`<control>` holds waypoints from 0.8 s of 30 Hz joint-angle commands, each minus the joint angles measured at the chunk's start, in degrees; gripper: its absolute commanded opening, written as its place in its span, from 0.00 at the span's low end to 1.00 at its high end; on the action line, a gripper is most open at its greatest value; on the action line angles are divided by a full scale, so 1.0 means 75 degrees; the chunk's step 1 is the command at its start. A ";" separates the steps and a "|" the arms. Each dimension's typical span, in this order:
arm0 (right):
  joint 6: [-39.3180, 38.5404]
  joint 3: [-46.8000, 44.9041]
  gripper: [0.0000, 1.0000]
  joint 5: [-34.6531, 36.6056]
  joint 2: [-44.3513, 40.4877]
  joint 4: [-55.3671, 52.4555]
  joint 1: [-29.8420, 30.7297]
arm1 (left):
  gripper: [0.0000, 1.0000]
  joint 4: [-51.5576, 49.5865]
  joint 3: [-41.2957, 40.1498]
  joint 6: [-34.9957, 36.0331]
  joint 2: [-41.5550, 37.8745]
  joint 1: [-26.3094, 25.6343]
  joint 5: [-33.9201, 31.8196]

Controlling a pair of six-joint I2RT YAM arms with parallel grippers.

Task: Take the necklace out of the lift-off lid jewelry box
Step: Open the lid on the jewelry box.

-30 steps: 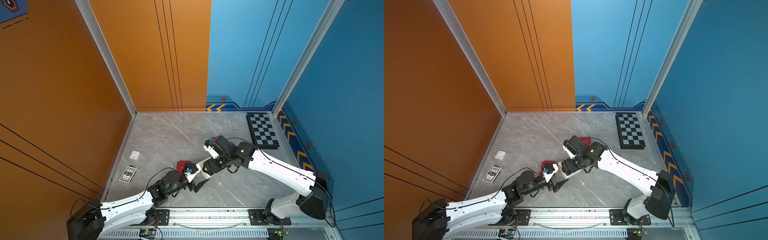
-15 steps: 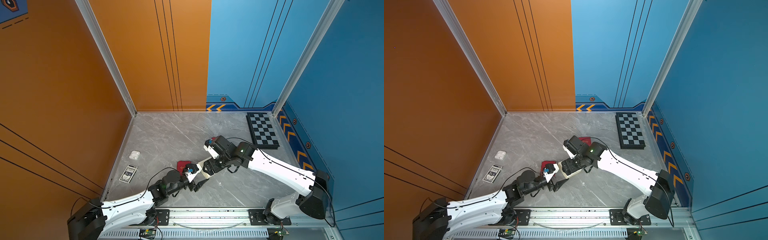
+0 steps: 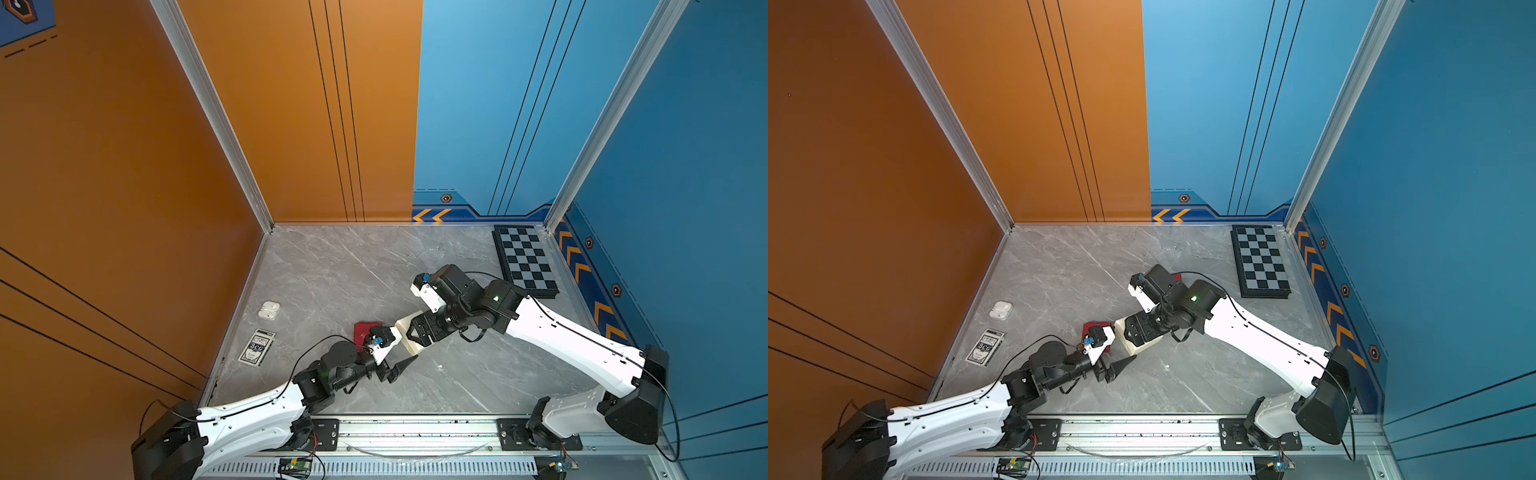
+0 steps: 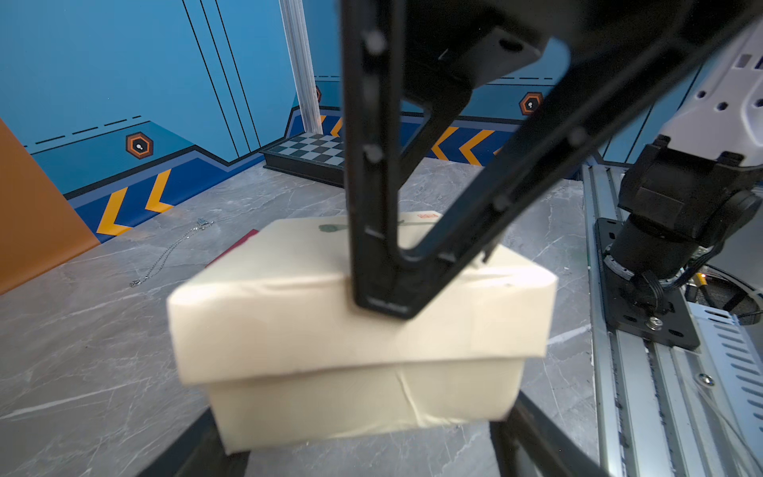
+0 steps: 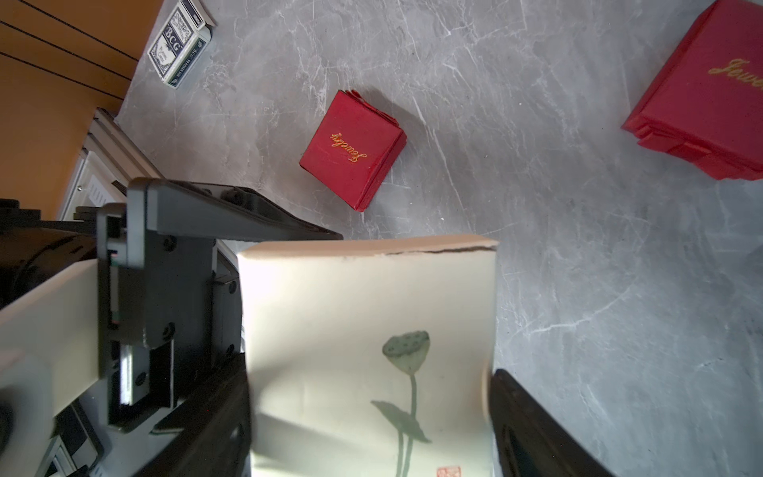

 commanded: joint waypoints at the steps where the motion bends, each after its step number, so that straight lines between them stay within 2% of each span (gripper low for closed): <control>1: 0.0052 0.0179 0.80 -0.0591 -0.0359 0.0208 -0.0093 | 0.69 0.0119 -0.0125 -0.0026 -0.0126 0.0015 -0.0116; 10: 0.0088 -0.0056 0.79 -0.0378 -0.0534 0.0303 -0.0656 | 0.69 0.0119 -0.0288 -0.0044 -0.0402 0.0017 -0.0127; 16: 0.0064 -0.0415 0.80 0.0050 -0.0588 0.0329 -0.1430 | 0.69 -0.0019 -0.0359 -0.0140 -0.0622 0.0020 -0.0208; 18: 0.0087 -0.0657 0.80 0.0303 -0.0601 0.0346 -0.1871 | 0.69 -0.0054 -0.0426 -0.0170 -0.0745 0.0021 -0.0244; 24: 0.0248 -0.1483 0.80 0.0943 -0.0466 0.0579 -0.2531 | 0.69 -0.0197 -0.0477 -0.0196 -0.0952 0.0025 -0.0325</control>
